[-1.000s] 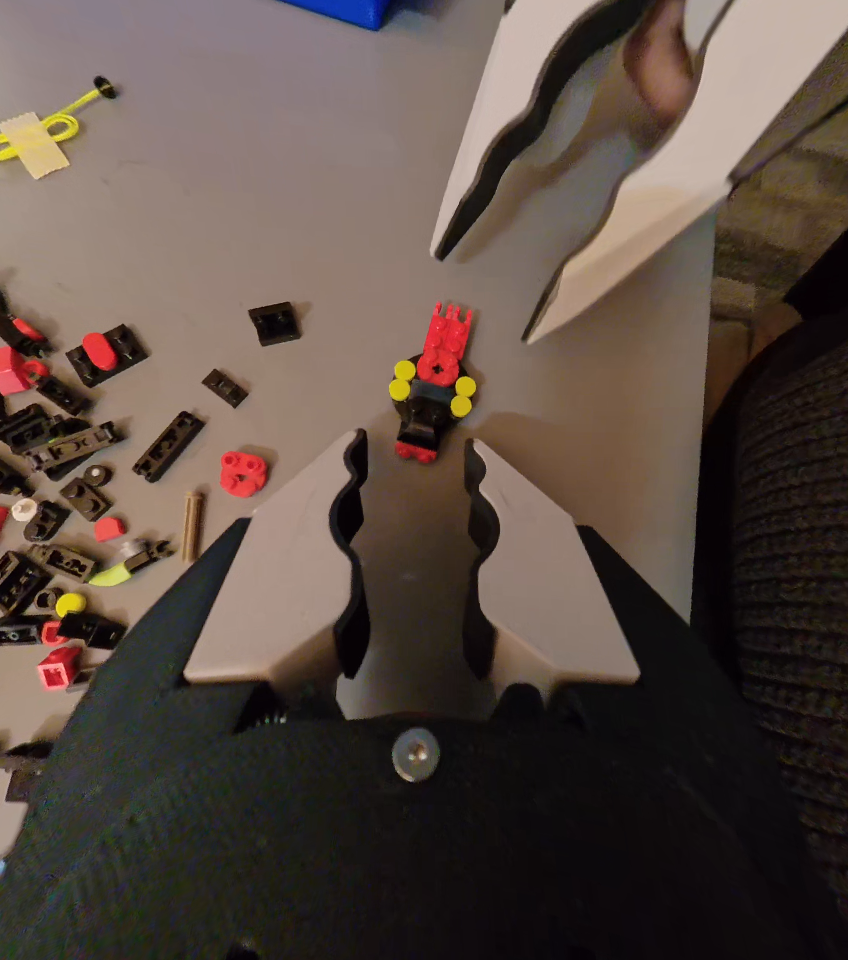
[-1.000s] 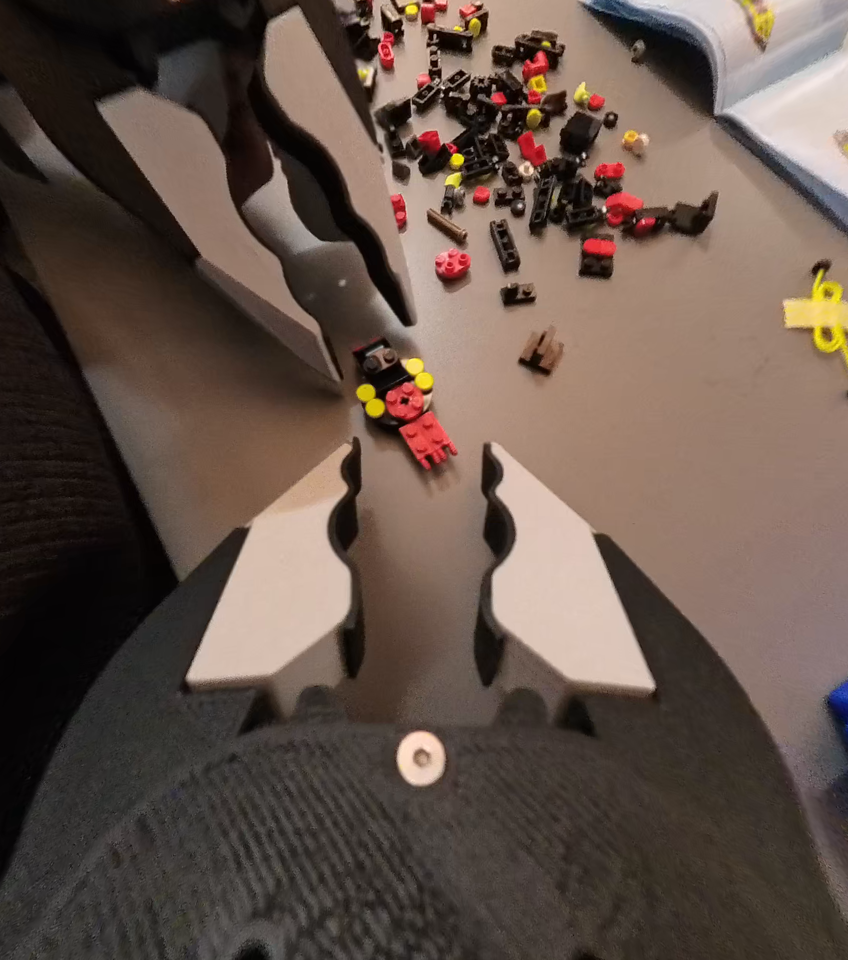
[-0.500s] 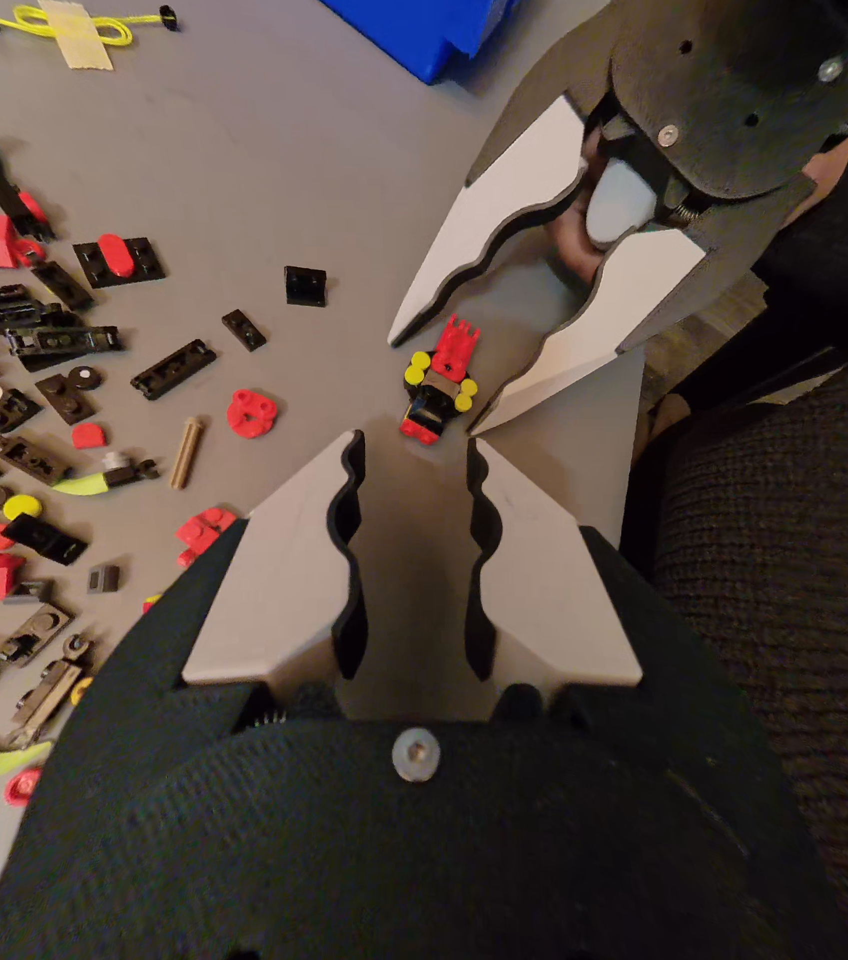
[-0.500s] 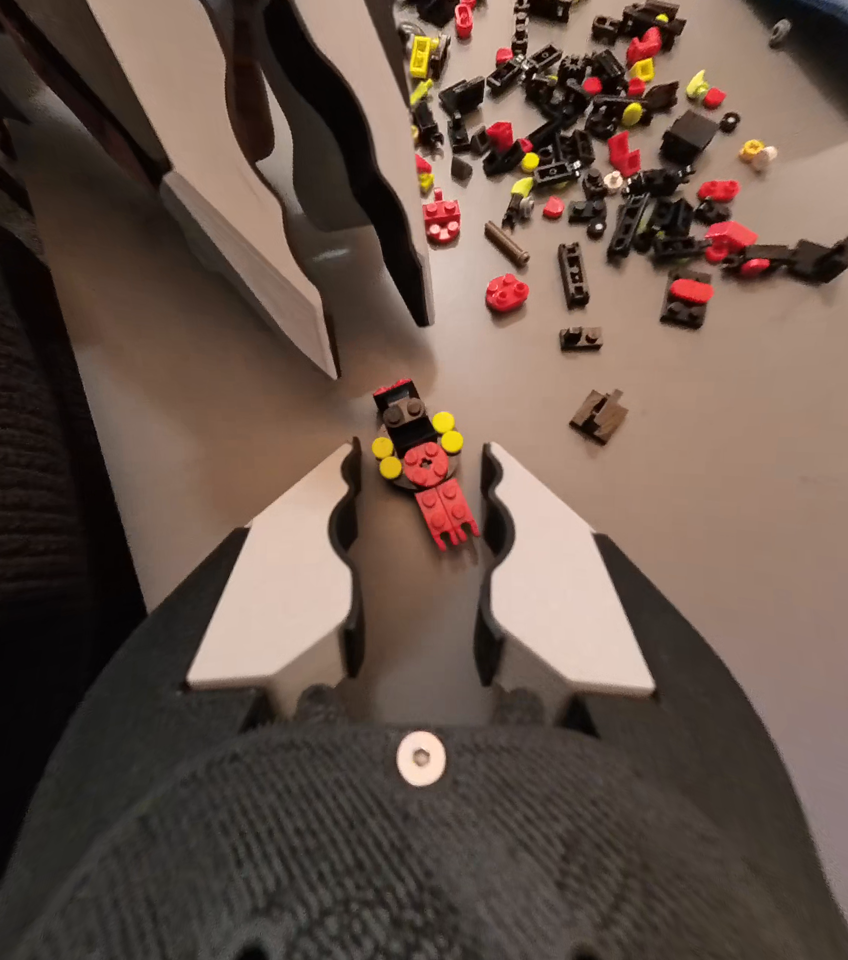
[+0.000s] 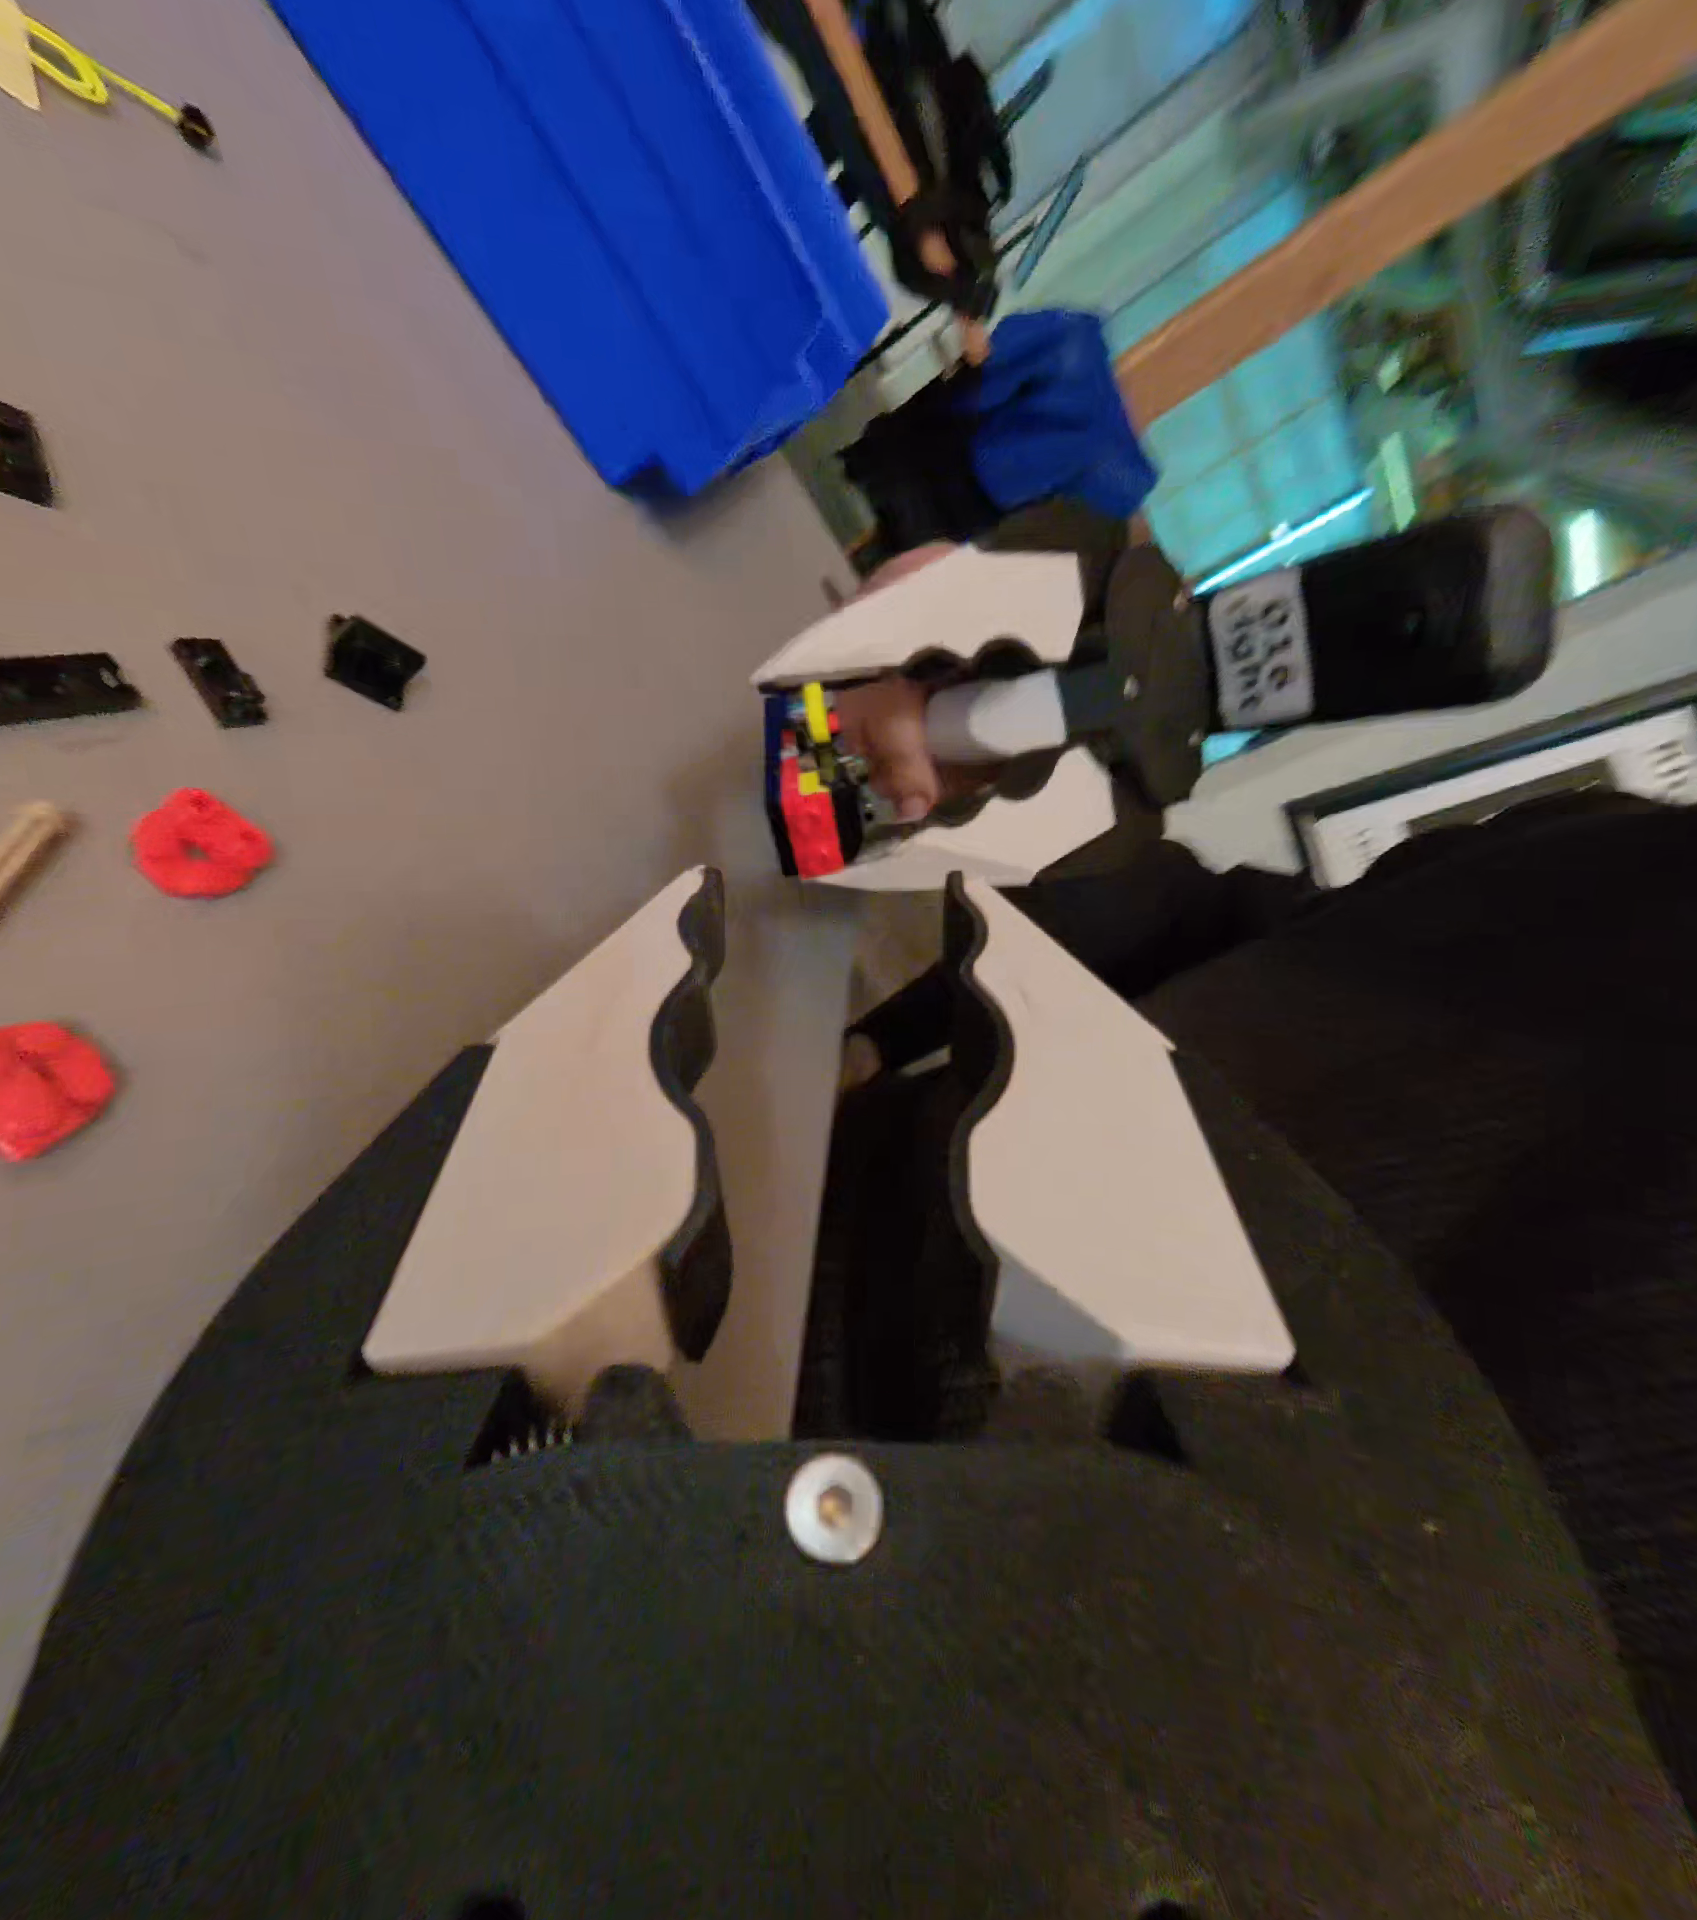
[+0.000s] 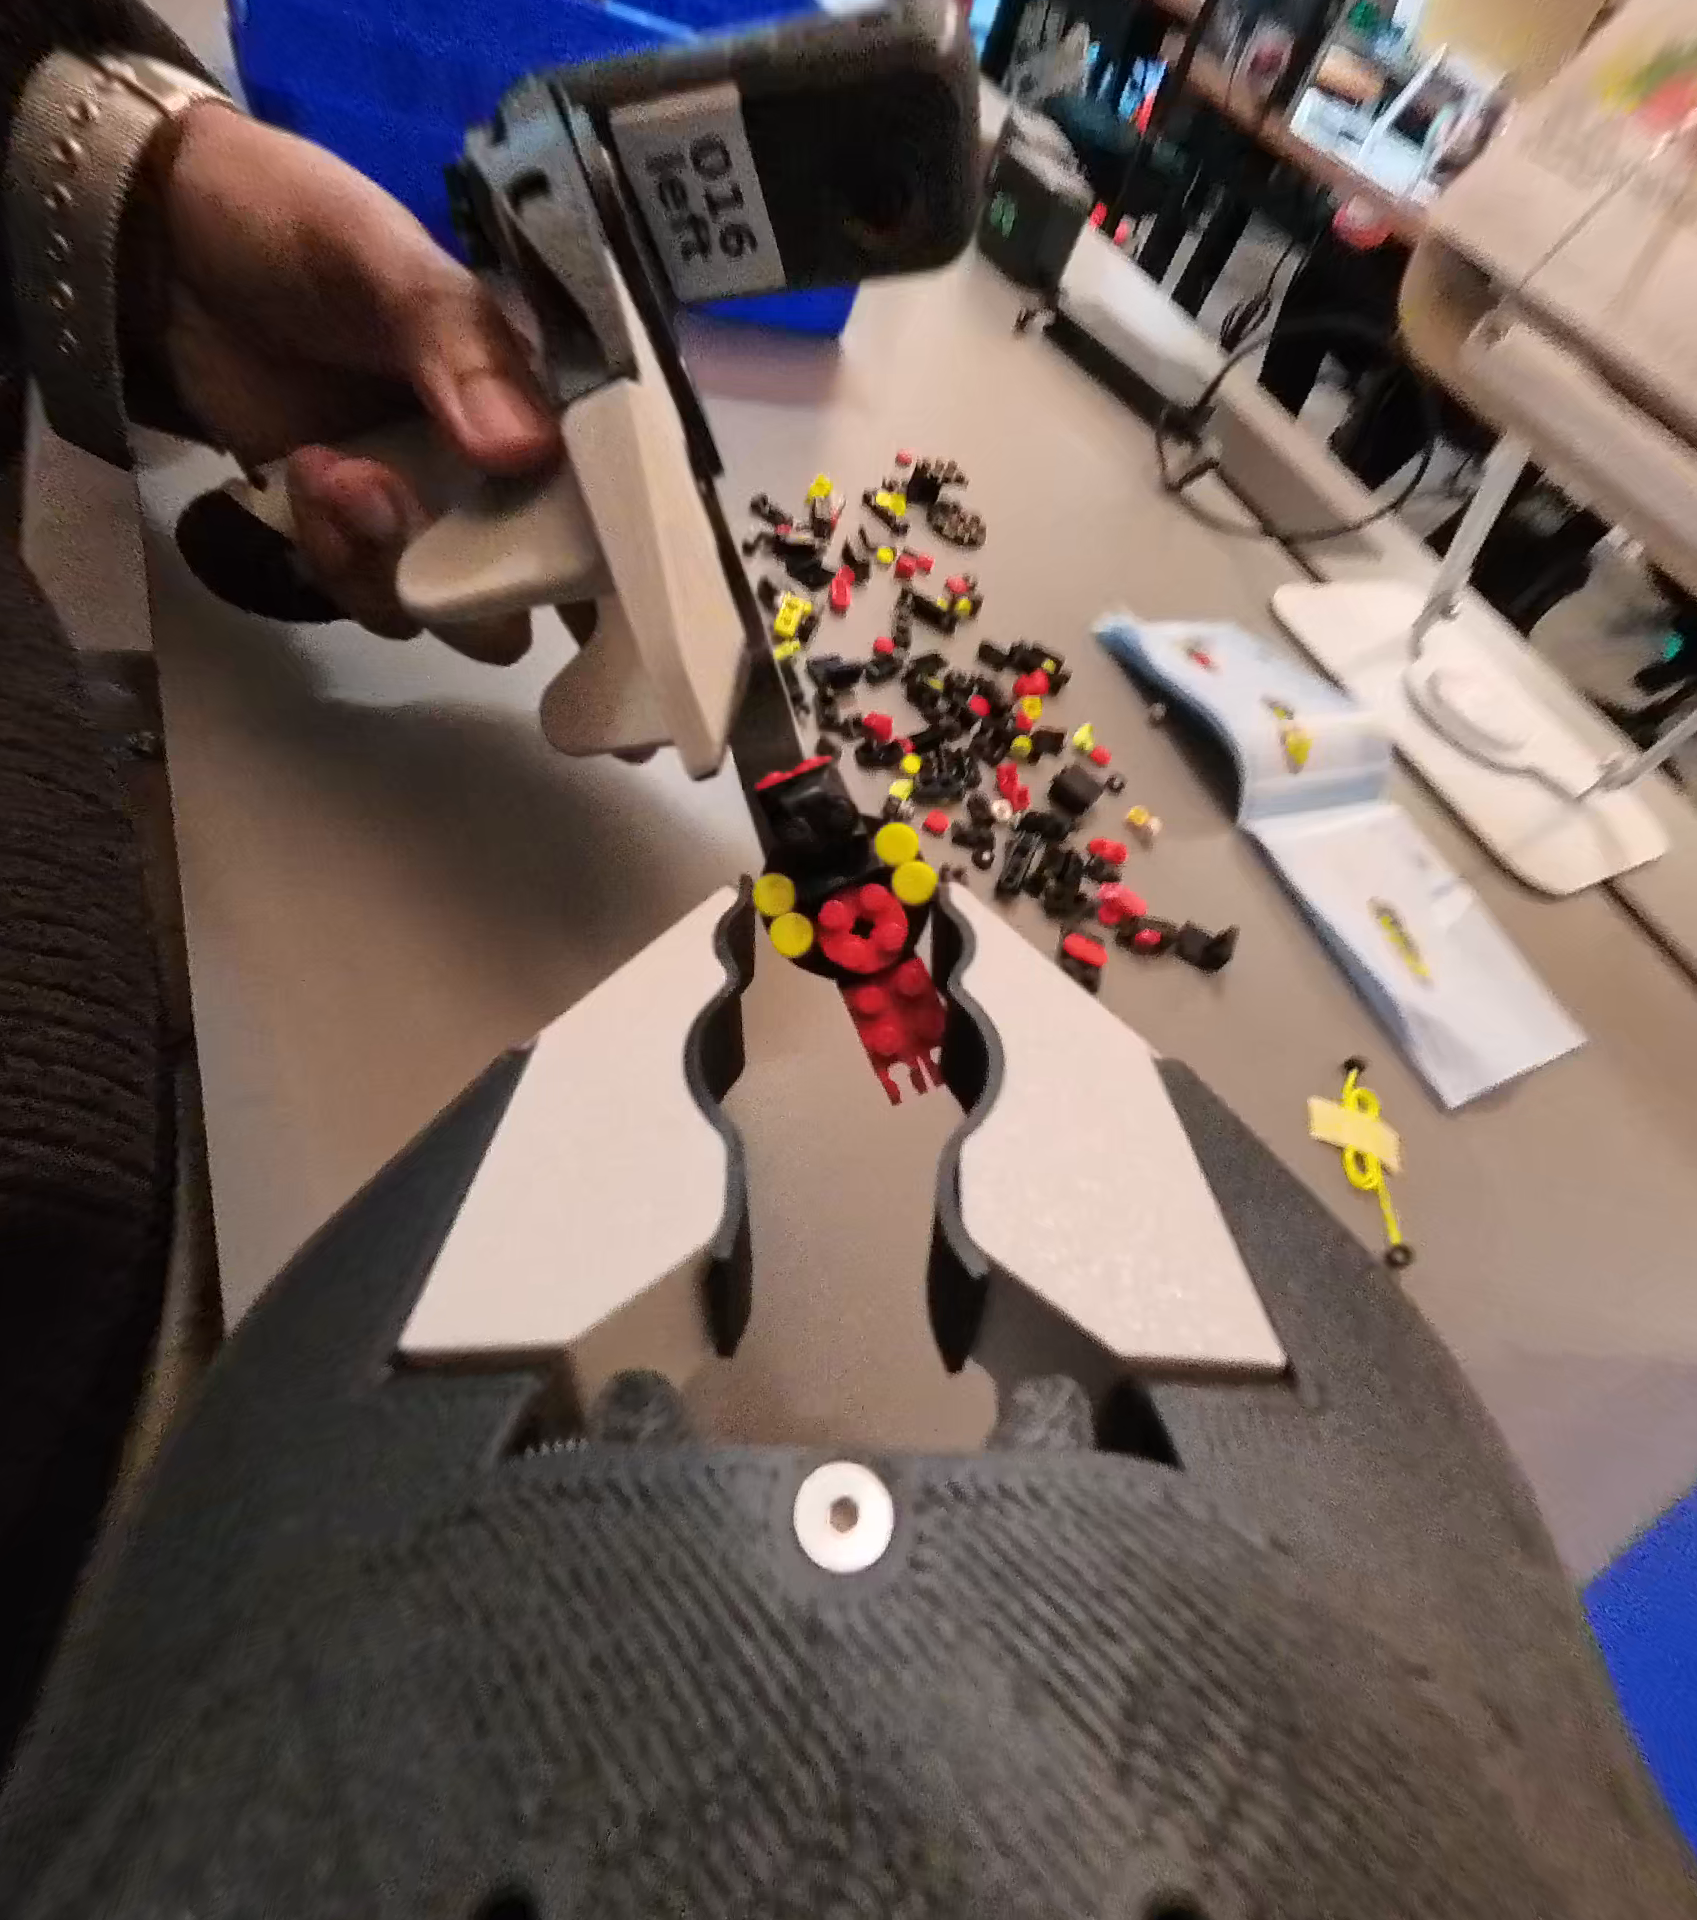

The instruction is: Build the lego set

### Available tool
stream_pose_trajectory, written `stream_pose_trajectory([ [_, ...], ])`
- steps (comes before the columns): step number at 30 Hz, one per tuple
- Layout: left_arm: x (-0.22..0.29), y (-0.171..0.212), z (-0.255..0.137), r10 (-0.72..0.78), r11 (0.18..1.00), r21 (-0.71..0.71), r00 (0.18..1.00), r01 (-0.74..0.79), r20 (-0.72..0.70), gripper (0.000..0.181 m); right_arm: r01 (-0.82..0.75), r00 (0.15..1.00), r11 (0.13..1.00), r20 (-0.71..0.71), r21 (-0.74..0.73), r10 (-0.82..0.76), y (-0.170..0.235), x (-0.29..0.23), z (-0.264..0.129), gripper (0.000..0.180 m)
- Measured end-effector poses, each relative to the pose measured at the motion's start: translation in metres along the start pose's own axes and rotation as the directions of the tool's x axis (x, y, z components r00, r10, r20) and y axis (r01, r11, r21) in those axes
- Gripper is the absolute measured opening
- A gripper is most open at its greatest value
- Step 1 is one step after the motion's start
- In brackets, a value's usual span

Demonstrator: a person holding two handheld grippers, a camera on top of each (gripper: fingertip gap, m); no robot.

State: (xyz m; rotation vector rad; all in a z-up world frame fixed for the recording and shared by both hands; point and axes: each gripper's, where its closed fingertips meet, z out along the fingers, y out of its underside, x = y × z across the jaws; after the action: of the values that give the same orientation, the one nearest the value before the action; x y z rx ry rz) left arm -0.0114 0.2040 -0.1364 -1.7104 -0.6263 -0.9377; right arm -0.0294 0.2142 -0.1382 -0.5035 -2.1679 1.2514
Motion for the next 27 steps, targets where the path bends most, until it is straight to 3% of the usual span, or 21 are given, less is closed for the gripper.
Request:
stream_pose_trajectory([
  [8,0.019,-0.003,0.002,0.019,0.998,0.060,0.998,-0.015,-0.063,0.027,0.193,0.979,0.978,-0.079,0.075,-0.187,-0.022,-0.008,-0.006,0.032],
  [14,0.022,-0.005,0.000,0.100,0.992,0.086,0.994,-0.096,-0.036,0.017,0.212,0.975,0.973,-0.087,0.088,-0.204,-0.025,-0.010,-0.006,0.032],
  [21,0.019,-0.004,-0.002,0.333,0.941,0.038,0.940,-0.336,0.068,0.017,-0.025,1.000,0.980,0.006,0.199,0.024,-0.038,-0.006,-0.014,0.049],
  [27,0.025,0.002,-0.001,0.561,0.827,-0.031,0.821,-0.561,0.102,0.017,-0.224,0.969,0.951,0.151,0.215,0.194,-0.036,-0.005,-0.022,0.046],
])
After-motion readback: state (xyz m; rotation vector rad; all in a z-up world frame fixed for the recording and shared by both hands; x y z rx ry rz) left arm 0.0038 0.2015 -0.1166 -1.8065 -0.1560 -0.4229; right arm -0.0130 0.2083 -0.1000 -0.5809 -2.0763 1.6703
